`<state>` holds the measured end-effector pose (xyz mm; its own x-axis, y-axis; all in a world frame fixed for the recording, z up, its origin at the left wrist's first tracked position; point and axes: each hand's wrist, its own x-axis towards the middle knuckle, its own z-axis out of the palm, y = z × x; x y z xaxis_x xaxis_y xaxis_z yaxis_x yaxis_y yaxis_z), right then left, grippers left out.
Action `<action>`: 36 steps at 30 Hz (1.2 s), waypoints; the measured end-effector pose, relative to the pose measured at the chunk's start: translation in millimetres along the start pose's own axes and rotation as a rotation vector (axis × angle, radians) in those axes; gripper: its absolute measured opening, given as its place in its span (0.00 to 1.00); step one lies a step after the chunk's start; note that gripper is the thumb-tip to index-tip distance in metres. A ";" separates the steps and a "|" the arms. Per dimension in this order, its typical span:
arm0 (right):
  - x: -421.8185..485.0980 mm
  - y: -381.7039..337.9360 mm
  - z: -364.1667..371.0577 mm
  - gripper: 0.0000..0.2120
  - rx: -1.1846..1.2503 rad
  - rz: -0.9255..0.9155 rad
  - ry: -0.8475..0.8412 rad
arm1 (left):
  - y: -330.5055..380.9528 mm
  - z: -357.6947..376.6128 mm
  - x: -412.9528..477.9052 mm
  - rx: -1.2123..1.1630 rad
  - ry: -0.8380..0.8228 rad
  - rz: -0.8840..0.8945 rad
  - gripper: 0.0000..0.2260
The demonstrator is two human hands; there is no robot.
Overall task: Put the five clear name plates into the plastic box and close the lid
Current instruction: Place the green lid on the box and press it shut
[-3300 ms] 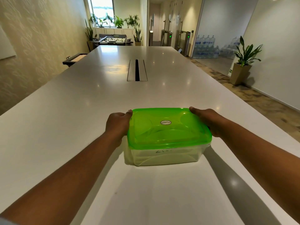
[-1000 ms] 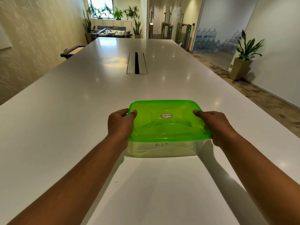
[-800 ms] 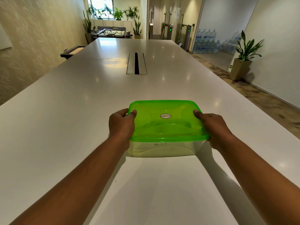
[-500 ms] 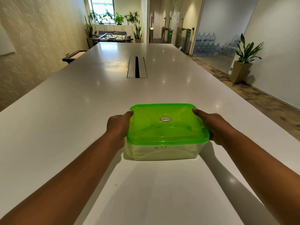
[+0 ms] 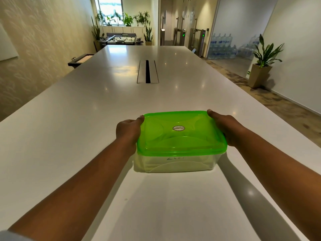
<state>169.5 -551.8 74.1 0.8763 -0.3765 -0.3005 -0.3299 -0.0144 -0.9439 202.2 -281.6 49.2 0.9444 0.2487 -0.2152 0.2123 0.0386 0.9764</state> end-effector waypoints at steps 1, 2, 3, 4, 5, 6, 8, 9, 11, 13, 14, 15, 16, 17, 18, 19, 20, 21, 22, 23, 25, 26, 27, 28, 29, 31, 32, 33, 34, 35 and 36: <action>-1.7 1.4 -1.7 0.24 0.011 -0.001 -0.003 | 0.0 -1.0 -0.6 -0.005 -0.018 -0.009 0.11; -4.9 3.2 -3.3 0.23 0.016 -0.003 -0.004 | -0.1 -3.0 -2.0 -0.004 -0.030 -0.012 0.11; -9.8 6.1 -5.4 0.21 0.011 -0.005 0.001 | -0.8 -6.0 -4.9 0.016 -0.034 -0.001 0.12; -16.4 10.5 -8.4 0.18 0.002 -0.011 0.010 | -3.0 -10.1 -9.5 0.054 -0.029 0.026 0.13; -23.9 17.1 -12.5 0.17 -0.005 -0.022 0.020 | -7.2 -15.3 -15.7 0.097 -0.016 0.067 0.13; -31.9 25.5 -17.3 0.16 -0.007 -0.039 0.026 | -13.3 -20.8 -23.8 0.131 0.000 0.116 0.13; -48.8 45.9 -25.2 0.18 -0.005 -0.092 0.026 | -27.6 -28.8 -43.7 0.150 0.028 0.192 0.12; -57.2 54.8 -25.9 0.20 -0.011 -0.129 0.026 | -33.6 -29.9 -53.2 0.142 0.033 0.220 0.11; -70.1 67.8 -21.2 0.25 -0.006 -0.219 0.058 | -41.4 -25.6 -65.9 0.122 0.061 0.266 0.11; -74.6 70.9 -16.6 0.27 0.017 -0.279 0.097 | -41.9 -20.0 -70.8 0.113 0.106 0.281 0.12; -74.3 69.1 -16.1 0.28 0.005 -0.288 0.106 | -41.1 -19.0 -70.5 0.109 0.112 0.275 0.12; -73.2 65.4 -17.1 0.28 -0.019 -0.285 0.103 | -39.9 -19.6 -69.1 0.107 0.105 0.266 0.12; -70.9 60.6 -19.5 0.29 -0.048 -0.270 0.091 | -38.7 -21.7 -66.7 0.109 0.091 0.255 0.13; -67.3 55.5 -22.9 0.30 -0.079 -0.243 0.079 | -36.9 -24.6 -63.5 0.115 0.077 0.242 0.13; -61.8 49.7 -26.2 0.30 -0.105 -0.204 0.073 | -34.6 -27.3 -59.1 0.125 0.064 0.230 0.14; -54.4 43.4 -28.5 0.29 -0.113 -0.160 0.069 | -31.5 -29.2 -53.9 0.138 0.054 0.215 0.15; -46.2 36.4 -29.5 0.28 -0.102 -0.119 0.061 | -27.4 -29.8 -48.6 0.155 0.046 0.200 0.16; -38.1 28.7 -28.7 0.27 -0.079 -0.085 0.045 | -22.9 -29.1 -43.5 0.170 0.038 0.184 0.17; -30.6 20.1 -26.5 0.26 -0.061 -0.056 0.023 | -17.8 -27.5 -38.8 0.176 0.030 0.172 0.18; -23.3 12.6 -23.3 0.27 -0.055 -0.032 0.001 | -12.7 -25.2 -35.2 0.177 0.021 0.162 0.18; -10.3 2.2 -16.0 0.28 -0.048 0.012 -0.022 | -5.6 -19.9 -29.5 0.177 -0.001 0.148 0.18; -5.4 -0.7 -13.1 0.29 -0.050 0.032 -0.019 | -4.3 -17.5 -26.8 0.182 -0.010 0.139 0.17; -1.4 -2.3 -10.4 0.29 -0.053 0.049 -0.020 | -3.9 -15.8 -25.2 0.189 -0.013 0.133 0.15; 0.8 -3.5 -8.0 0.27 -0.055 0.068 -0.026 | -3.9 -14.6 -24.4 0.190 -0.012 0.131 0.13; 1.8 -3.5 -6.5 0.25 -0.051 0.076 -0.036 | -4.5 -13.7 -24.6 0.189 -0.006 0.133 0.12; 2.7 -3.8 -3.7 0.22 -0.022 0.079 -0.051 | -6.4 -13.6 -24.1 0.190 0.001 0.142 0.12; 3.5 -4.0 -3.0 0.21 -0.019 0.068 -0.039 | -7.0 -13.8 -24.2 0.186 0.004 0.141 0.12; 4.3 -4.1 -2.6 0.21 -0.027 0.054 -0.027 | -7.7 -13.8 -23.8 0.177 0.004 0.142 0.11; 2.8 -4.8 -2.6 0.21 -0.037 0.046 -0.020 | -7.7 -13.9 -24.7 0.175 0.002 0.138 0.11; 2.6 -4.6 -2.7 0.21 -0.048 0.044 -0.017 | -8.2 -14.1 -24.6 0.172 -0.002 0.141 0.11; 0.3 -4.6 -3.4 0.21 -0.062 0.058 -0.012 | -7.4 -14.4 -25.4 0.170 -0.003 0.138 0.11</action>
<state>170.1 -554.9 78.9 0.8593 -0.3671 -0.3560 -0.4008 -0.0509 -0.9148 173.0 -274.3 47.6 0.9682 0.2370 -0.0805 0.1204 -0.1593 0.9799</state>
